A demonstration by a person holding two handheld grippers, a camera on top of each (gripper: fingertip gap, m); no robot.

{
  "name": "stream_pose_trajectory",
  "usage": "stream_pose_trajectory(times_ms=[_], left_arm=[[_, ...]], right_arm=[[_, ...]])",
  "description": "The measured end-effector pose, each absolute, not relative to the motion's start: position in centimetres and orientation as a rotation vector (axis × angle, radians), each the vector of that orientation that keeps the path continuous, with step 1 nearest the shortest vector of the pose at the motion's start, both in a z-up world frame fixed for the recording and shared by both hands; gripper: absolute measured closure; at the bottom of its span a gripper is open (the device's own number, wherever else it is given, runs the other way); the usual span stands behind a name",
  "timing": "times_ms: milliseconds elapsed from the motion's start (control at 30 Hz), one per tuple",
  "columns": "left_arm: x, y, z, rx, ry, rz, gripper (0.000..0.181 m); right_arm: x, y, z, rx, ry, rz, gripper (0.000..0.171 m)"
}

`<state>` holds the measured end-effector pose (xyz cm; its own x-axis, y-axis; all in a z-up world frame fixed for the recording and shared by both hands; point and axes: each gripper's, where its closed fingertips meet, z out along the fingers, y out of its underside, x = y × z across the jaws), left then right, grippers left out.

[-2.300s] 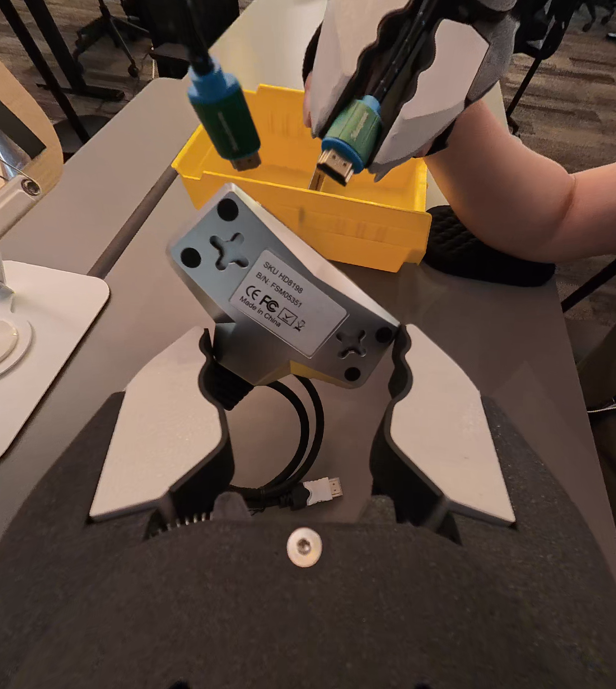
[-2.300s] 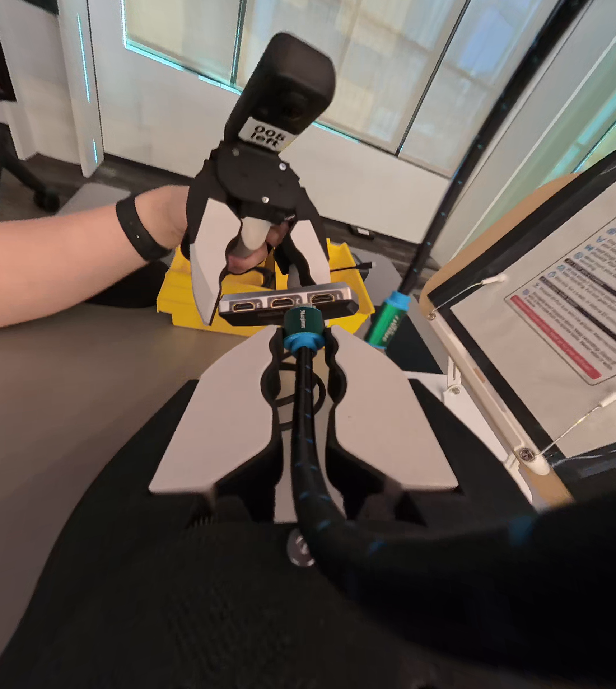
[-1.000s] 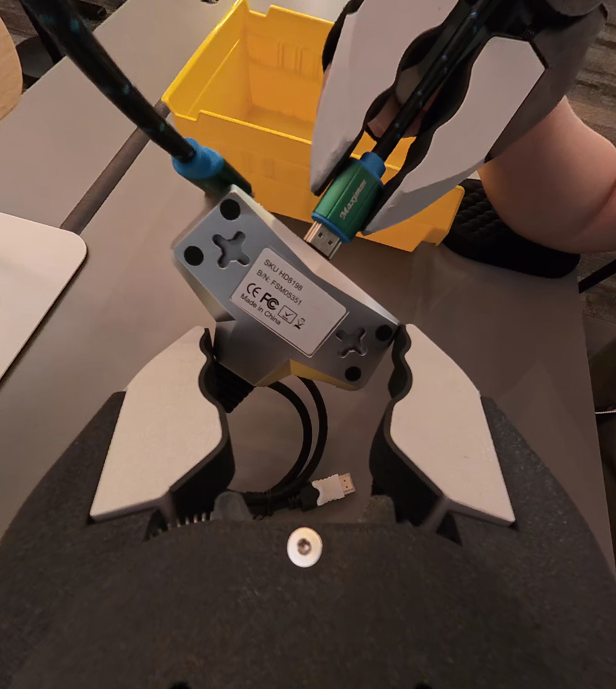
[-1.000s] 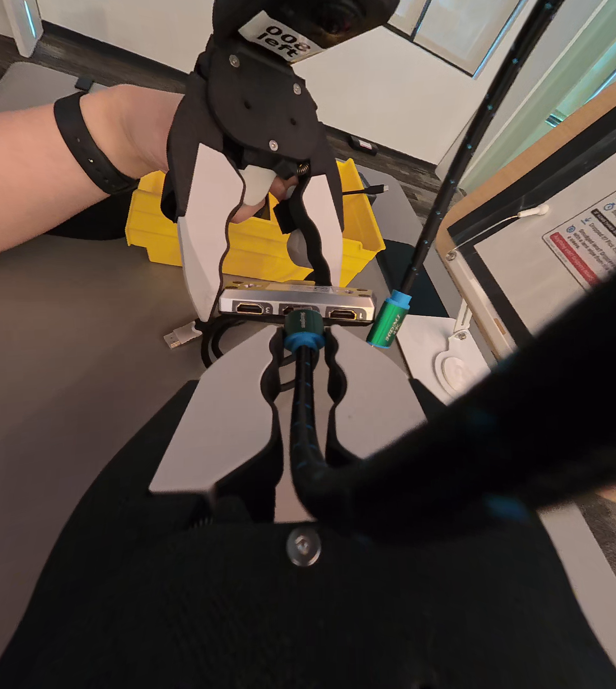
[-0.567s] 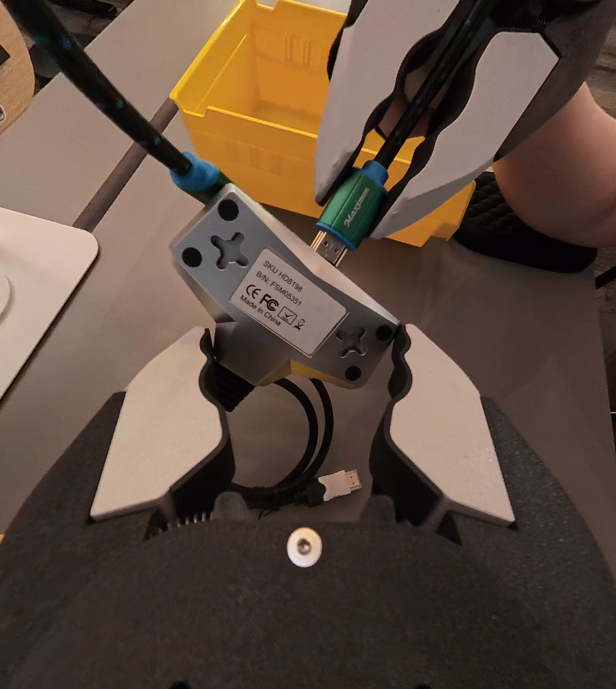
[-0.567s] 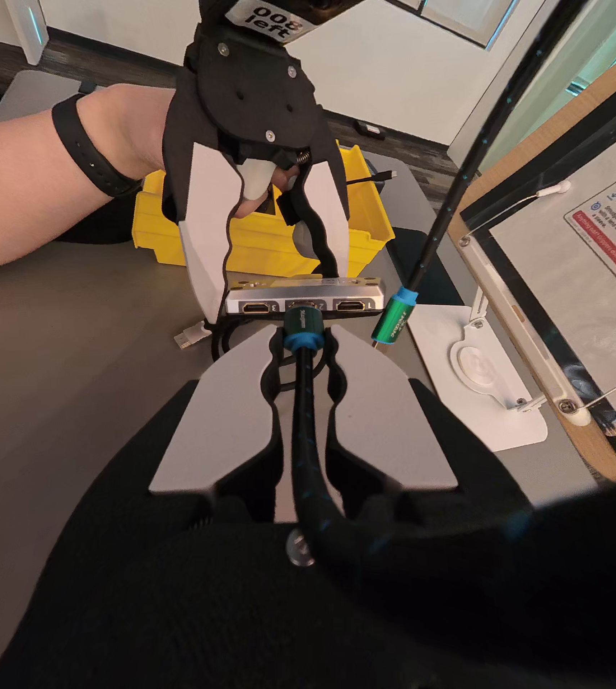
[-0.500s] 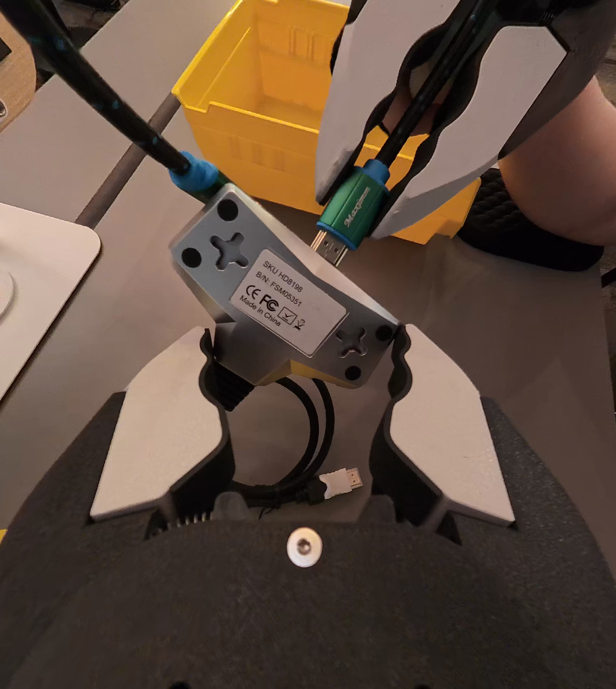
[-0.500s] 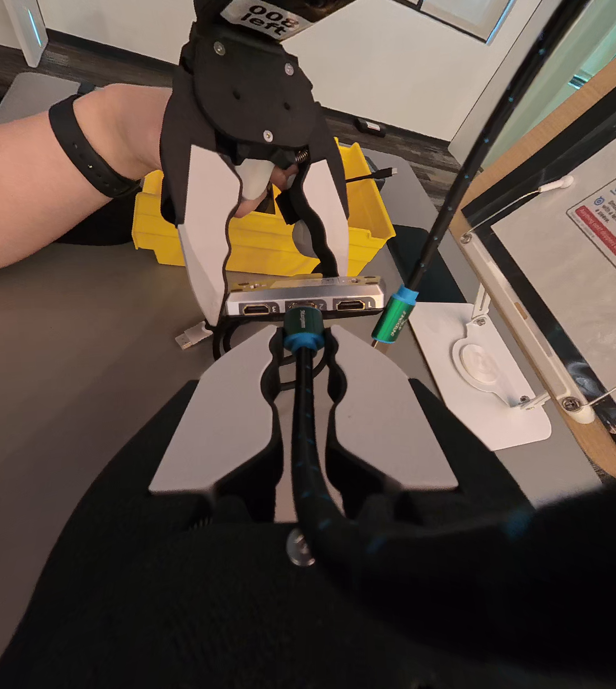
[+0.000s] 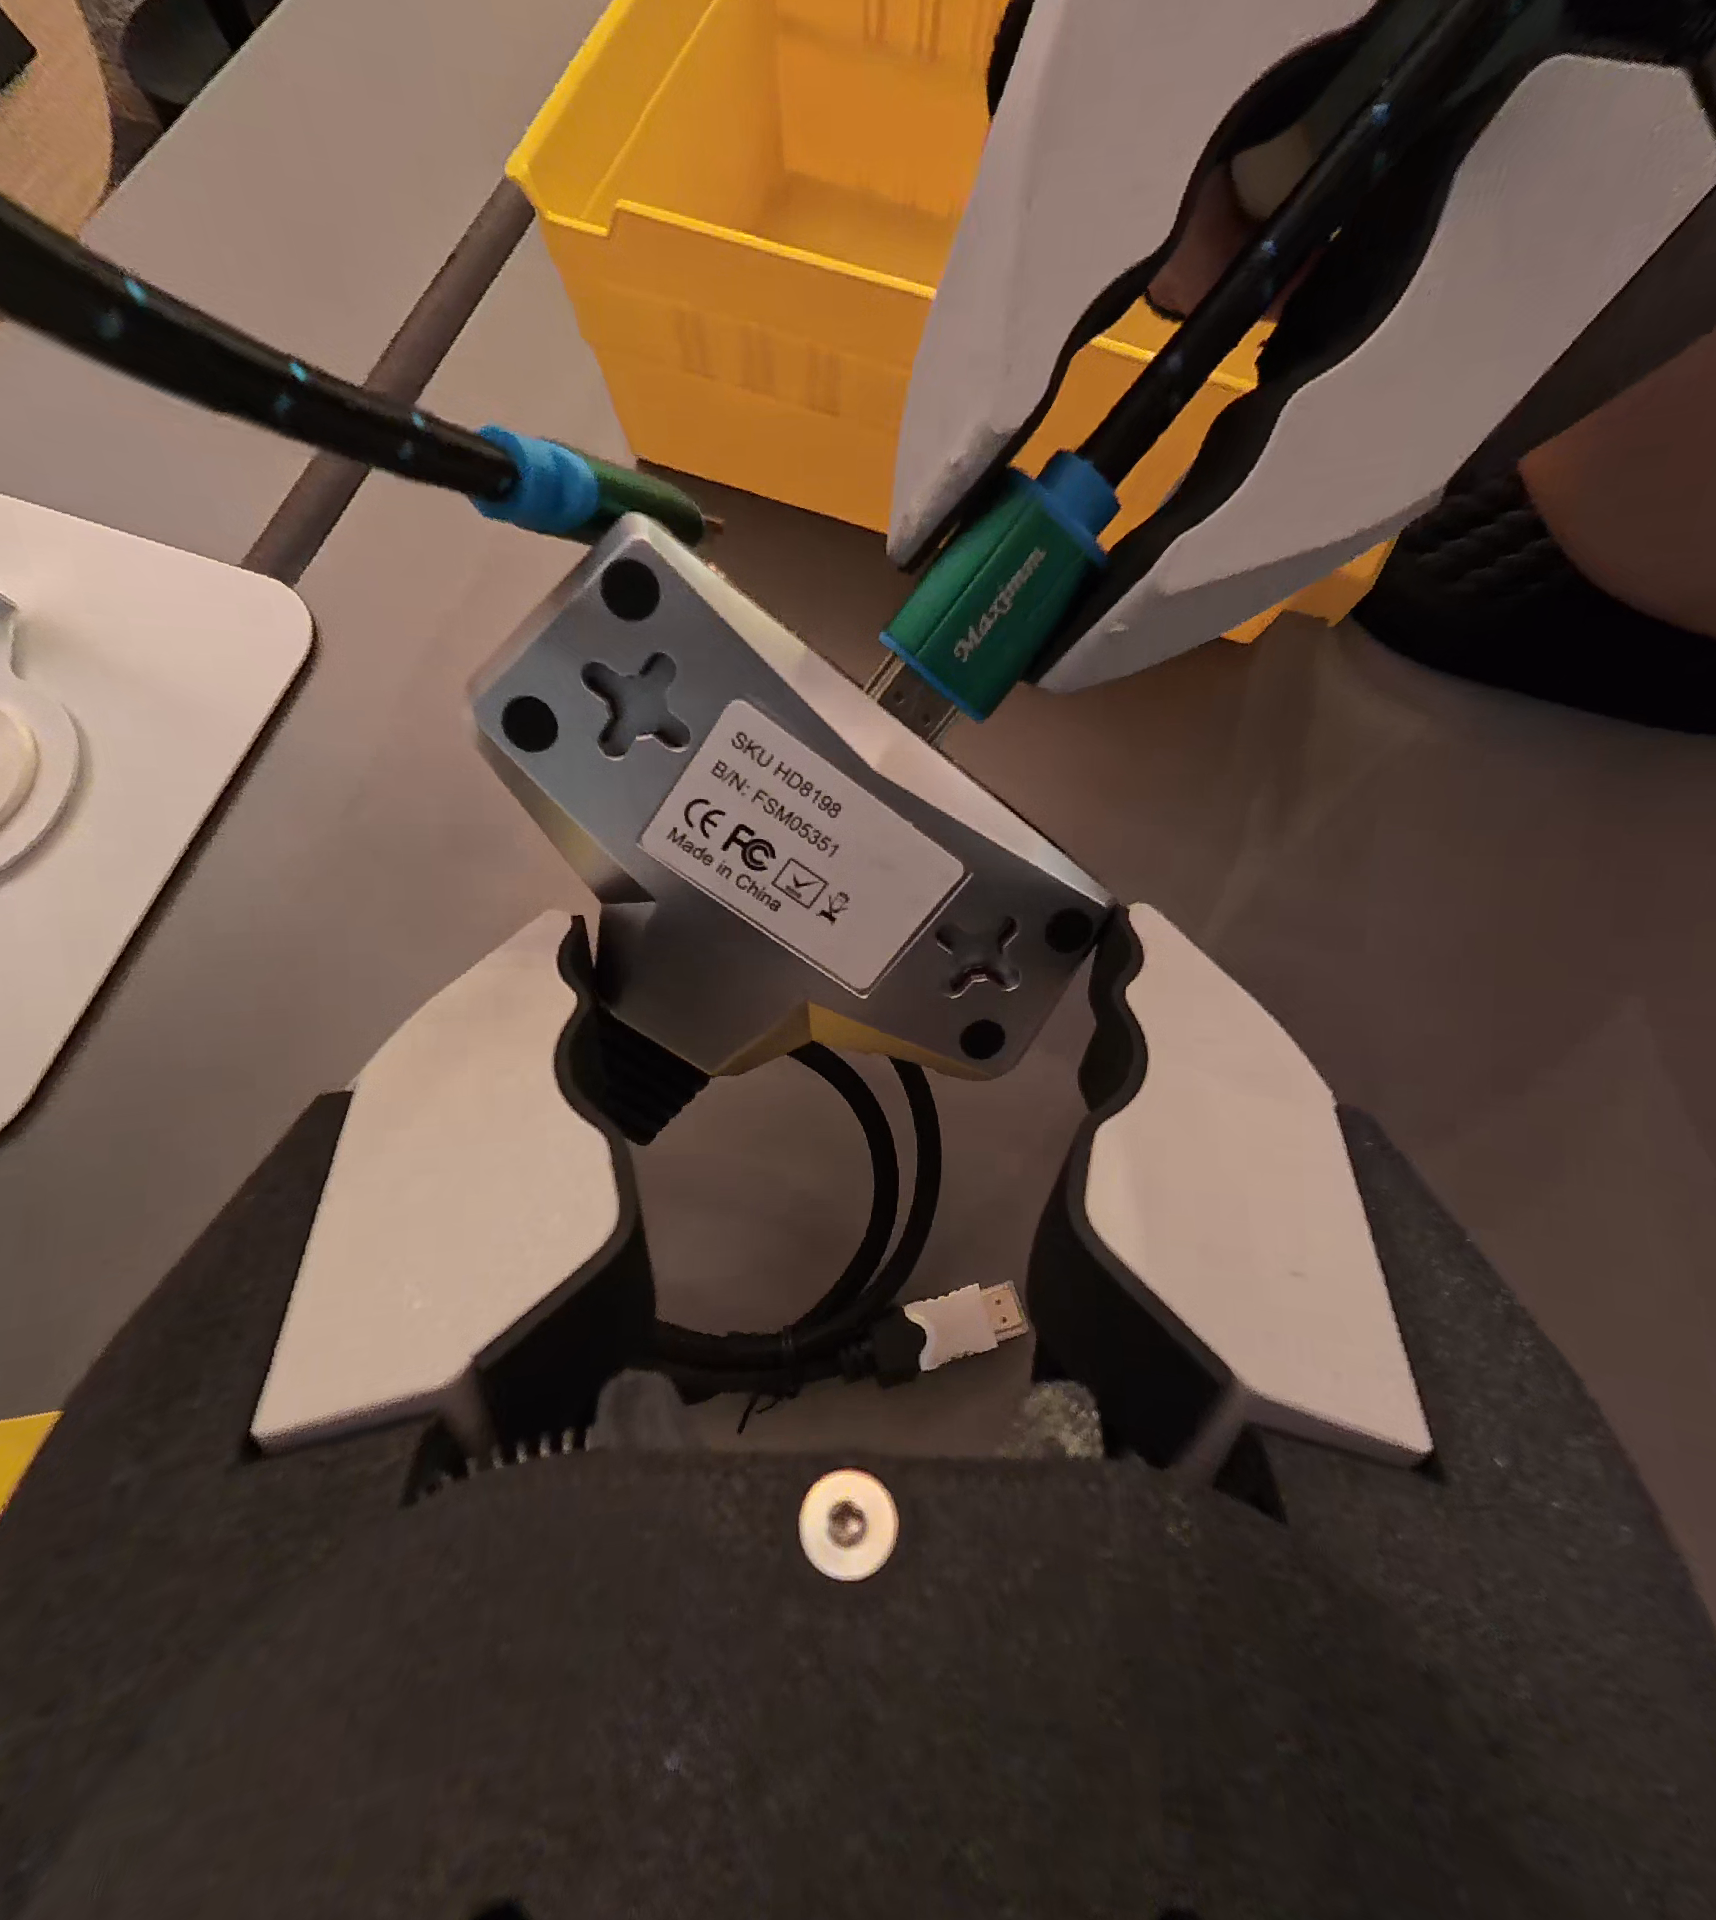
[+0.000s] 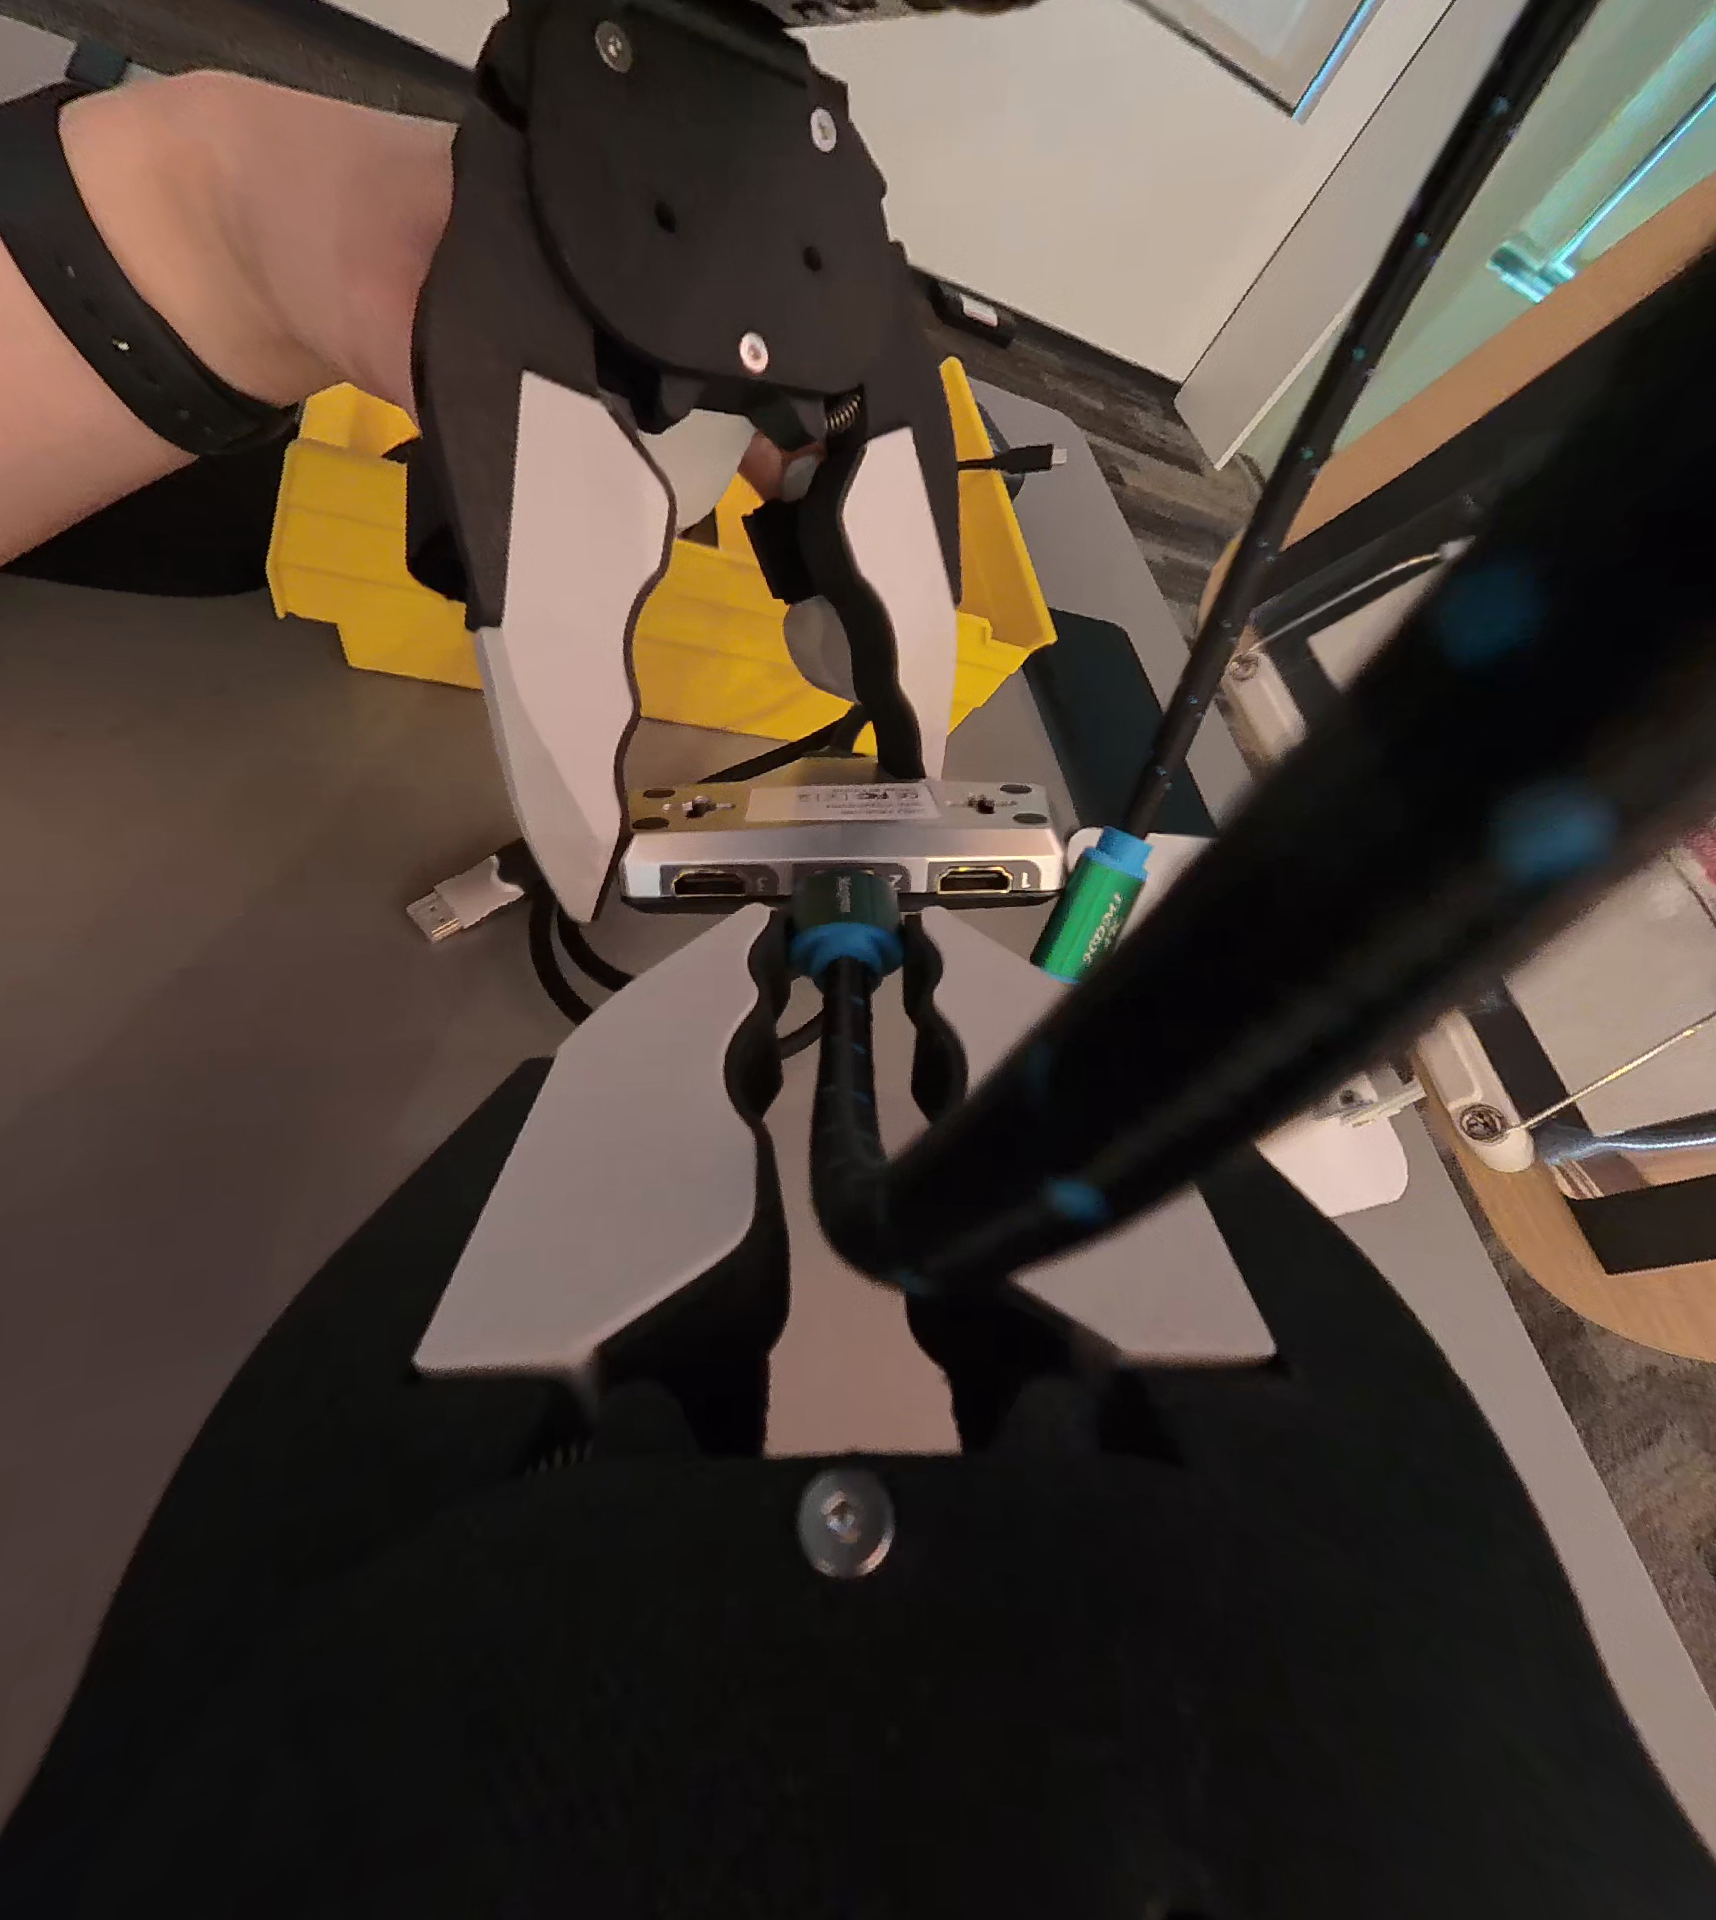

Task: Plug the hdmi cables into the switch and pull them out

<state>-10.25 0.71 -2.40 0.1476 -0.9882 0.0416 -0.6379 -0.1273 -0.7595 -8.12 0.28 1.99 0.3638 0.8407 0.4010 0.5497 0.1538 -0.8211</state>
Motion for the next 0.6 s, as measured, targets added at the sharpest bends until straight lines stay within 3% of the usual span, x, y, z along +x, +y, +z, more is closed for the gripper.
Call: stream_pose_trajectory(times_ms=[600], left_arm=[[-10.08, 0.88, -1.84, -1.777, 1.528, -0.809, 0.091]], right_arm=[[-8.32, 0.44, 2.45, -1.464, -1.25, 0.424, 0.149]])
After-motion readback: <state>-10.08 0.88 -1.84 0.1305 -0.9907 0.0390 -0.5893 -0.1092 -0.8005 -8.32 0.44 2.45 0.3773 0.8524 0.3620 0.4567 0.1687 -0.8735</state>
